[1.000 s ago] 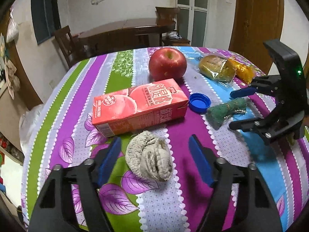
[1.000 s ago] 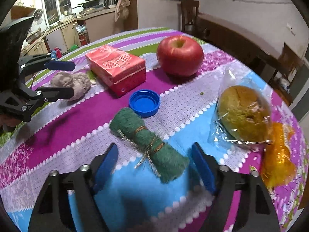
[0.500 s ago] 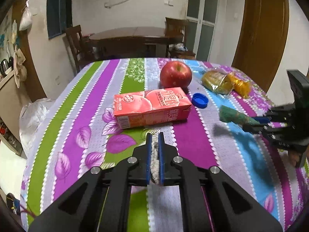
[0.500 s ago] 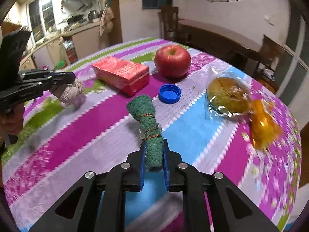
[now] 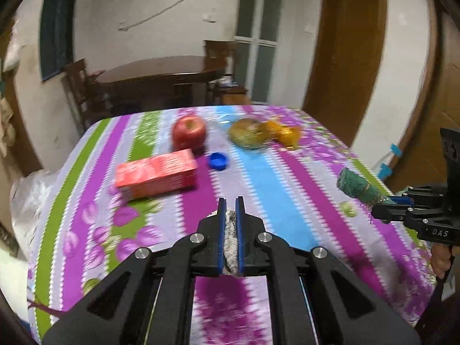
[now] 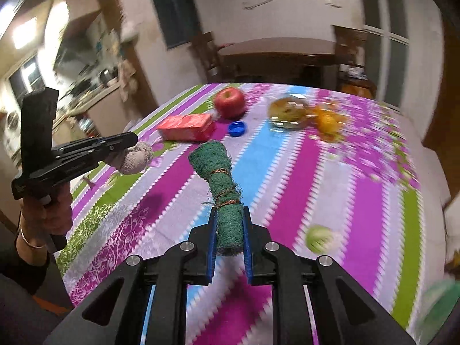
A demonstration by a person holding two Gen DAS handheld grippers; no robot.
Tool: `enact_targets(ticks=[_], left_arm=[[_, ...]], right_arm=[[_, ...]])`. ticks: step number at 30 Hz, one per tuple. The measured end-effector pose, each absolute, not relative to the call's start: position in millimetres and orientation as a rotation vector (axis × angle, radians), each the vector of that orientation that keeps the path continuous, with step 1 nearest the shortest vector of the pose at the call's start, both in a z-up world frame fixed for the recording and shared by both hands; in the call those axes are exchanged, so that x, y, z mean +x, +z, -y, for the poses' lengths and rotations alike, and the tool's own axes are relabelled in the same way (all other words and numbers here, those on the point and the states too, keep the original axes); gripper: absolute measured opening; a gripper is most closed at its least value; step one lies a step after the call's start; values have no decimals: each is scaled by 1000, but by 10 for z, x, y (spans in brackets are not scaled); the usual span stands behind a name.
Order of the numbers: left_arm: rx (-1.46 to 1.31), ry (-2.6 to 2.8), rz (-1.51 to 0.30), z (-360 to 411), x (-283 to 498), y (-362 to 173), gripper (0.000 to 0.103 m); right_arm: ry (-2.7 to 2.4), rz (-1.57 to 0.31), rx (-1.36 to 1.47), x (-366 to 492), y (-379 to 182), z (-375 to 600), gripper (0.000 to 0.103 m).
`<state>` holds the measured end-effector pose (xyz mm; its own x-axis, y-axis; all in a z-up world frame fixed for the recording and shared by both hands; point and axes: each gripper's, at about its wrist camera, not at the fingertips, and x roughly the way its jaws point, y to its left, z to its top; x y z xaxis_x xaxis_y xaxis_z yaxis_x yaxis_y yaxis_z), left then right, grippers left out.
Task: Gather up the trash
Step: 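Carry the green scrubber and white yarn ball over the green bin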
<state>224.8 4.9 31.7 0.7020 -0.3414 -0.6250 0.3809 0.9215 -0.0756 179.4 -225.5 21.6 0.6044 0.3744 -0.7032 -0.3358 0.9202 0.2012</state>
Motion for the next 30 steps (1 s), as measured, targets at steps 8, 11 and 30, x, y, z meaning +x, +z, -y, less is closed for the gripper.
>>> enact_targets(ticks=[8, 11, 30], left_arm=[[163, -611, -624, 1063, 2070, 544, 5], [199, -692, -611, 1538, 2002, 598, 5], [423, -1189, -689, 4184, 1410, 352, 5]], right_arm=[[161, -770, 154, 1148, 553, 3230, 16], [54, -749, 189, 934, 648, 3638, 16], [-513, -814, 291, -359, 574, 5611, 16]])
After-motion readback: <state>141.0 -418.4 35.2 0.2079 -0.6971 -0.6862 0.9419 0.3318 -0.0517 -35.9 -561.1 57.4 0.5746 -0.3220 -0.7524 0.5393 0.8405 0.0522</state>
